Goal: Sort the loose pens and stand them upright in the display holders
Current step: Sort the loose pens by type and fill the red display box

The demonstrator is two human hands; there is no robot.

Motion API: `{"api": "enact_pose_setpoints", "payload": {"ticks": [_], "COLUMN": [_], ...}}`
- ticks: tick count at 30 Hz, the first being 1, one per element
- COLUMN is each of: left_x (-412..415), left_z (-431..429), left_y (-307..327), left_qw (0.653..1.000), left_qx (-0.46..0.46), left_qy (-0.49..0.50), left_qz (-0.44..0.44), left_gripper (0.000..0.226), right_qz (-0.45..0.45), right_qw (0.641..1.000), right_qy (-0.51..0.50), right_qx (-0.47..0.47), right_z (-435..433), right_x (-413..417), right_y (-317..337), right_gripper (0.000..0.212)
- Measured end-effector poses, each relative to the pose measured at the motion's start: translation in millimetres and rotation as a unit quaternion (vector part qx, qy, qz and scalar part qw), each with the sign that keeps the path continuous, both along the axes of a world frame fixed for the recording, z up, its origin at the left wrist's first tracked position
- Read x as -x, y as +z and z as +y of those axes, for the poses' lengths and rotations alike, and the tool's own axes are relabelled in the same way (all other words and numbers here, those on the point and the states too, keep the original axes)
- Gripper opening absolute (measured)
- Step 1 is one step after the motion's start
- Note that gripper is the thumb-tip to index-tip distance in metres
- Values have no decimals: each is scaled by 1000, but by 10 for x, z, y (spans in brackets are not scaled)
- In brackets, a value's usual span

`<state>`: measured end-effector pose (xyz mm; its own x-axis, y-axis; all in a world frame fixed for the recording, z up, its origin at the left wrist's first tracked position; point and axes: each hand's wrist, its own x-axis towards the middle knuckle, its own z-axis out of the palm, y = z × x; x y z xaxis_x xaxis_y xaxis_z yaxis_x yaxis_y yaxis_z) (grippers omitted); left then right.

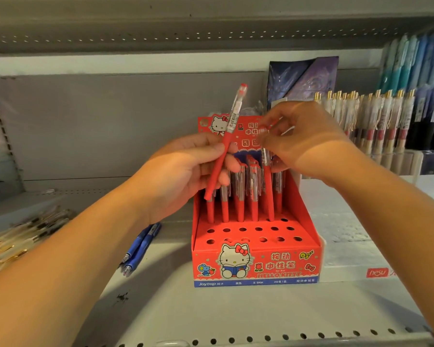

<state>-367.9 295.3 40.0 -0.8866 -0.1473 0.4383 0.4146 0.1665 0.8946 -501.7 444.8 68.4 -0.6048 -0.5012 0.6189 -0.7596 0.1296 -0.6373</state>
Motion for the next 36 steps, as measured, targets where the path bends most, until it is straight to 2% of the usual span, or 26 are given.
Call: {"api": "enact_pose_setpoints", "payload": {"ticks": [7, 15, 21, 24, 28, 30, 32, 34, 36], "left_x": [20, 11, 16, 24, 18, 9, 2, 1, -6], "left_z": [-14, -10, -1, 3, 25, 41, 60, 73, 75], "left_y": [-37, -43, -49, -61, -55, -56, -56, -57, -57], "left_qw": [1000, 999, 999, 999, 998, 998, 998, 997, 995], "left_qx": [-4, 14, 13, 23, 35, 41, 47, 58, 72], "left_qy": [5, 25, 31, 36, 47, 46, 45, 51, 62], "left_qz": [16, 27, 21, 18, 13, 14, 15, 16, 15], "left_gripper": [11, 11, 10, 19, 25, 25, 25, 26, 29], "right_qz": [-34, 17, -4, 32, 32, 59, 69, -13, -84], "right_qw": [999, 995, 985, 968, 966, 968, 983, 994, 978], "right_qy": [-1, -31, -30, -48, -50, -54, -25, 89, 193], "right_qx": [-12, -96, -171, -243, -251, -237, -166, -64, -2], "right_z": [10, 82, 178, 168, 173, 181, 172, 172, 165], "right_x": [-5, -30, -21, -29, -66, -86, -126, -217, -328], "right_y": [12, 78, 118, 113, 115, 115, 122, 127, 108], "right_gripper": [15, 15, 16, 13, 11, 8, 12, 16, 16]}}
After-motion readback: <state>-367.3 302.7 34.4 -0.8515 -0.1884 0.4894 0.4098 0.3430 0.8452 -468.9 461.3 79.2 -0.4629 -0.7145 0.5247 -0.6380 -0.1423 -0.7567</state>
